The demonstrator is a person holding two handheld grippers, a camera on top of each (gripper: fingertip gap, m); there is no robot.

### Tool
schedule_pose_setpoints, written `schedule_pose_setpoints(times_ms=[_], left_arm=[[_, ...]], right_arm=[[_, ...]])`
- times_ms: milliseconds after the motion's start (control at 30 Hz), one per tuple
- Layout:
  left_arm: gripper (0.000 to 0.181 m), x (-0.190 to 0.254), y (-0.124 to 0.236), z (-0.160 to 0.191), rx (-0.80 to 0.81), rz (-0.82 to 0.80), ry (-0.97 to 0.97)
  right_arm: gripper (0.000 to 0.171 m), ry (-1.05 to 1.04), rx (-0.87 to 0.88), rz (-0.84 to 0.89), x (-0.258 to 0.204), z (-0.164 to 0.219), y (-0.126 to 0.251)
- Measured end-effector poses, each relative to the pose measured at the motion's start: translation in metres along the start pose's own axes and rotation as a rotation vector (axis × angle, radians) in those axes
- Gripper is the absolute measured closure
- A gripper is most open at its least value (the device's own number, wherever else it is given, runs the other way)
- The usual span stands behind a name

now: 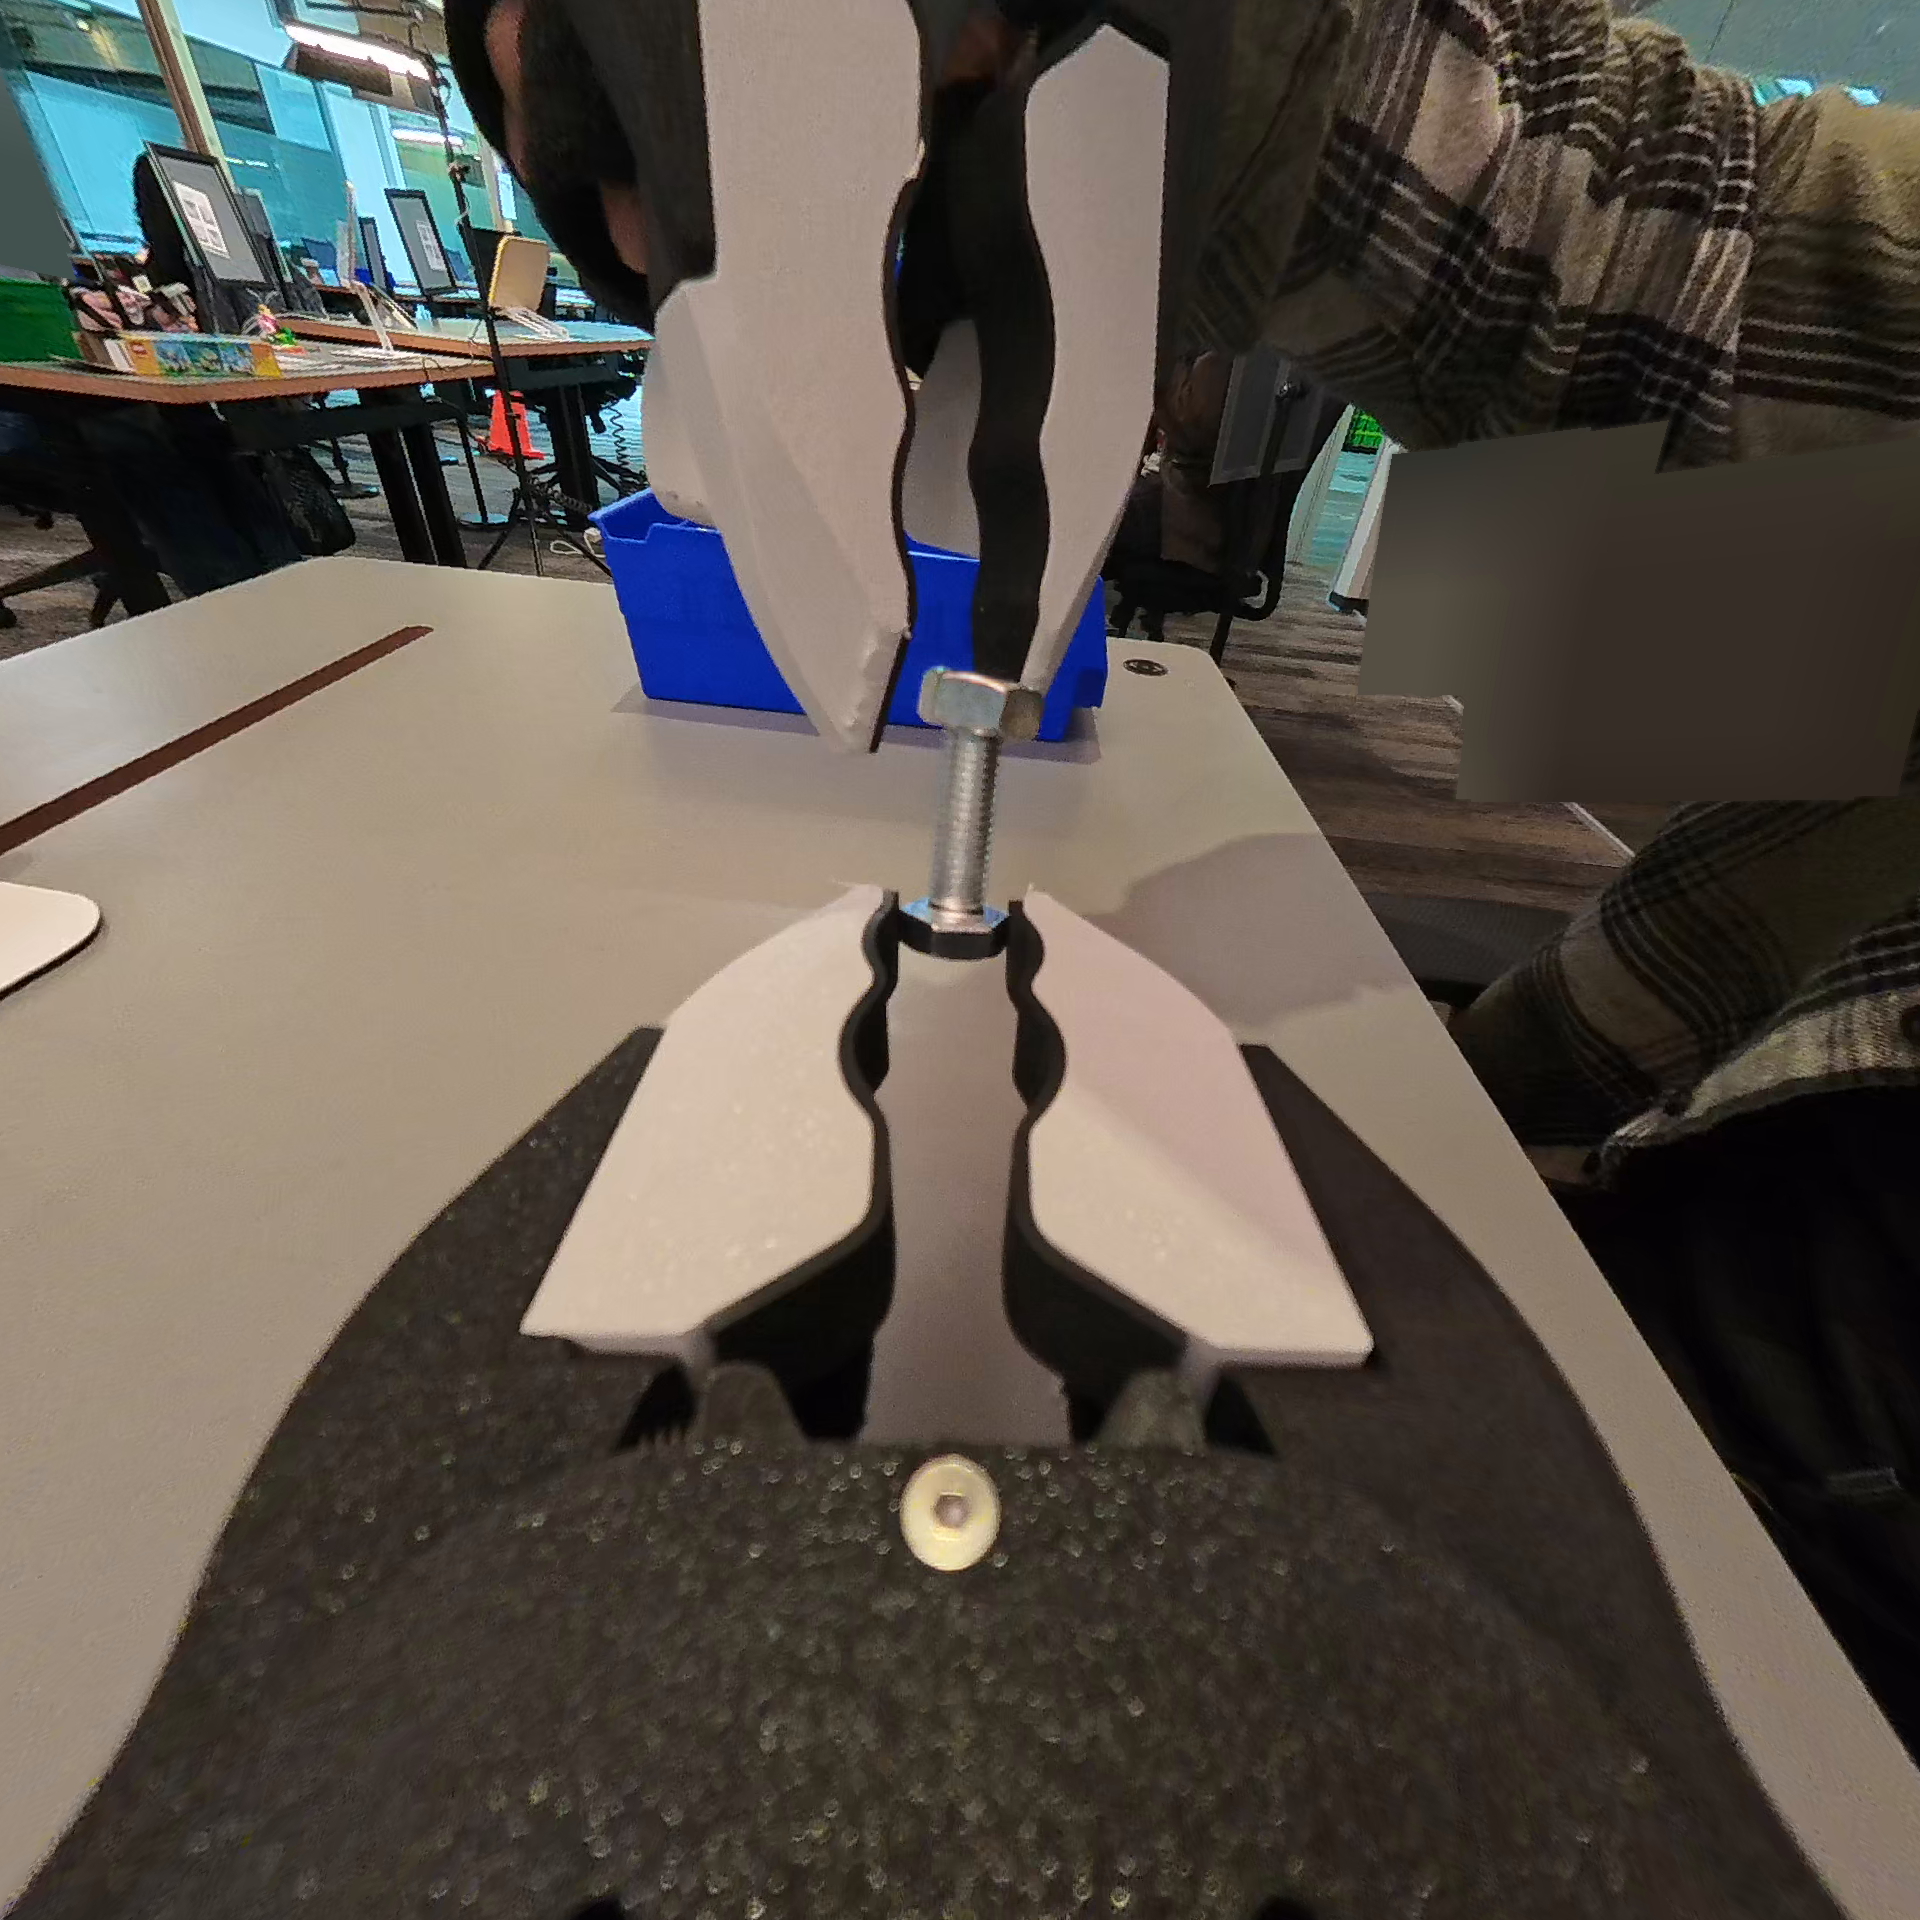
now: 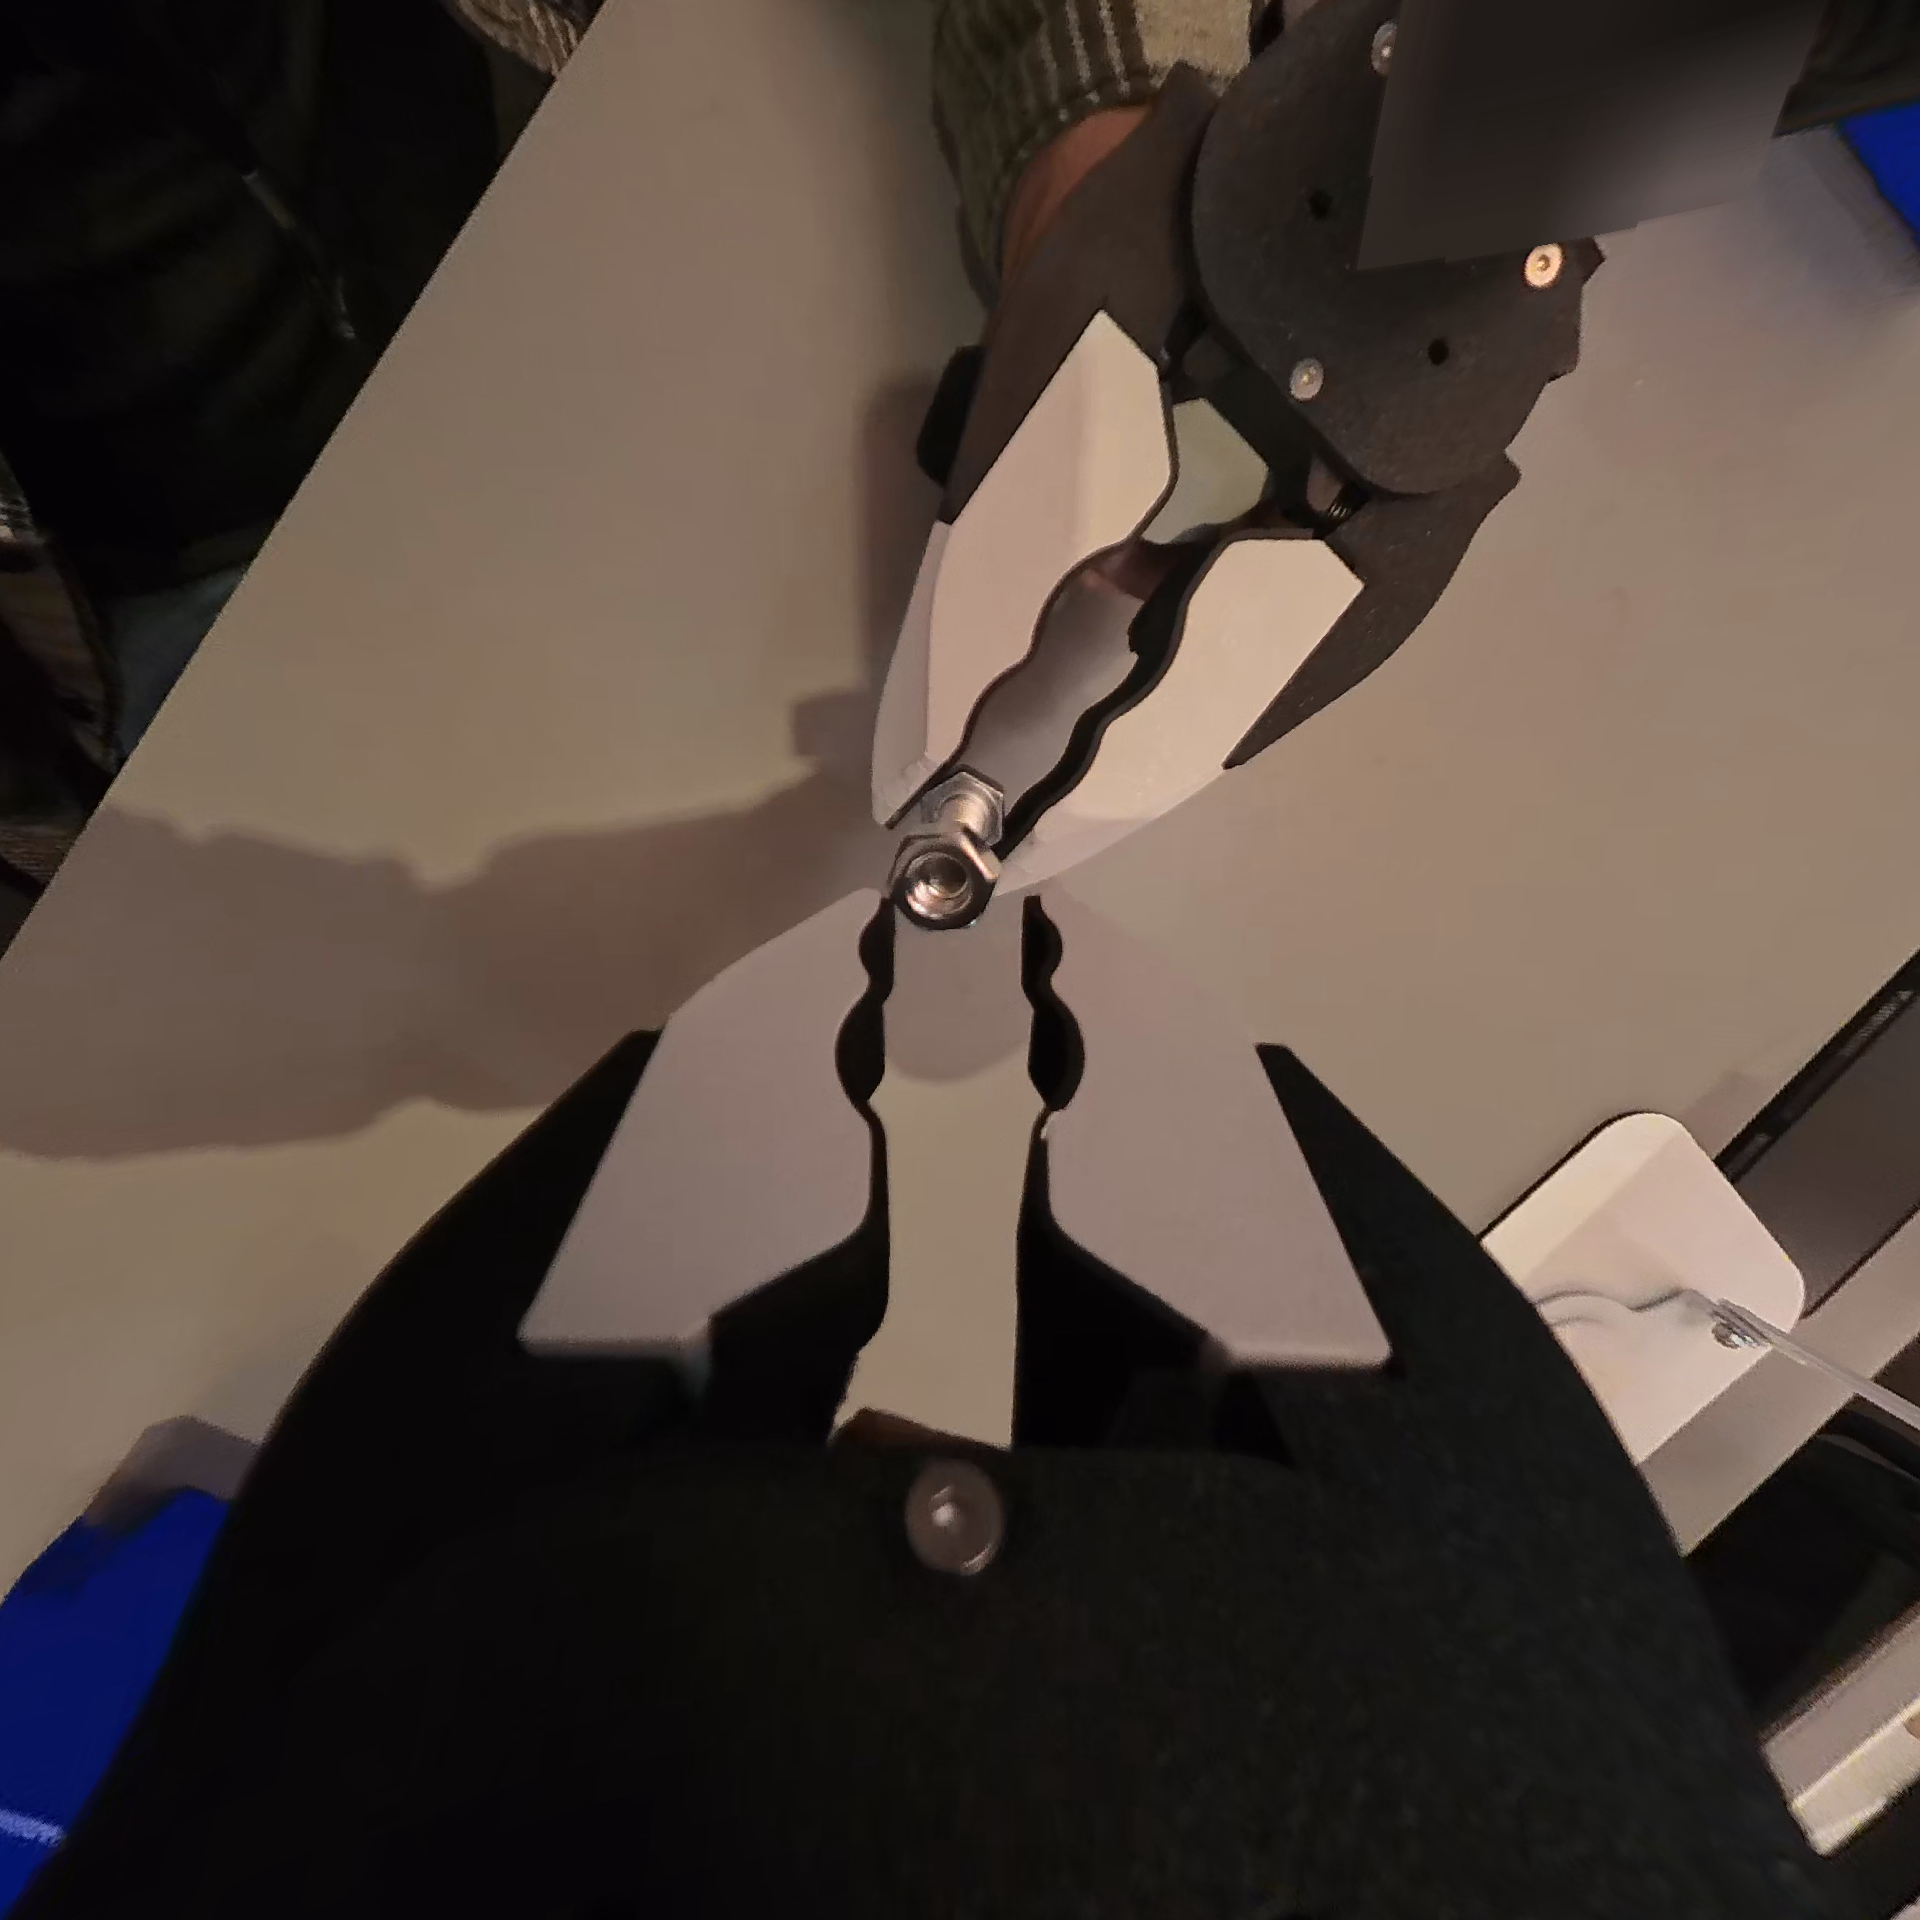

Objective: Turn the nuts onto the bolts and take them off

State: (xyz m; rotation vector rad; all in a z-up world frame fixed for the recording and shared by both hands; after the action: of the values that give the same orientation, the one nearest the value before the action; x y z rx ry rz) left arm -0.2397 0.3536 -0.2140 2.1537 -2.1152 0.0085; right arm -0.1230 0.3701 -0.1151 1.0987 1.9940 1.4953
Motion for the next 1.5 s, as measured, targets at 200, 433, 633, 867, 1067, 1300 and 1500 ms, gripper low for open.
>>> schedule_pose_setpoints(times_ms=[200, 433, 633, 867, 1067, 1300, 1500], left_arm=[[0.162, 0.0, 0.0, 0.0, -0.002, 0.001, 0.006], [0.162, -0.001, 0.0, 0.0, 0.003, 0.004, 0.011], [0.162, -0.001, 0.0, 0.0, 0.005, 0.005, 0.012], [0.162, -0.004, 0.002, 0.0, 0.011, -0.018, 0.022], [0.162, -0.008, 0.005, 0.0, 0.024, -0.056, 0.04], [0.162, -0.008, 0.005, 0.0, 0.022, -0.075, 0.039], [0.162, -0.01, 0.006, 0.0, 0.018, -0.091, 0.042]], right_arm=[[0.149, -0.012, 0.0, -0.003, 0.0, 0.001, 0.0], [0.149, -0.017, -0.002, 0.0, 0.001, 0.002, 0.002], [0.146, -0.017, -0.011, -0.004, 0.0, 0.003, 0.001], [0.127, -0.184, -0.023, 0.061, -0.001, 0.005, 0.012], [0.116, -0.79, -0.006, 0.283, -0.014, 0.009, 0.025], [0.122, -1.266, 0.262, 0.194, -0.014, 0.013, 0.03], [0.122, -1.403, 0.288, 0.039, -0.009, 0.022, 0.017]])
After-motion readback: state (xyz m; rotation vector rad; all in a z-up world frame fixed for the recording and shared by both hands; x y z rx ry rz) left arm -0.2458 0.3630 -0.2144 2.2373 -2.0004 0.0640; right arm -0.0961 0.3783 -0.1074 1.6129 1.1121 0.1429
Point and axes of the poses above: each gripper's, where its closed fingertips meet, y back along the fingers, z out of its underside, x = y × z across the jaws, the point moved 9 cm from there along y, back along the fingers
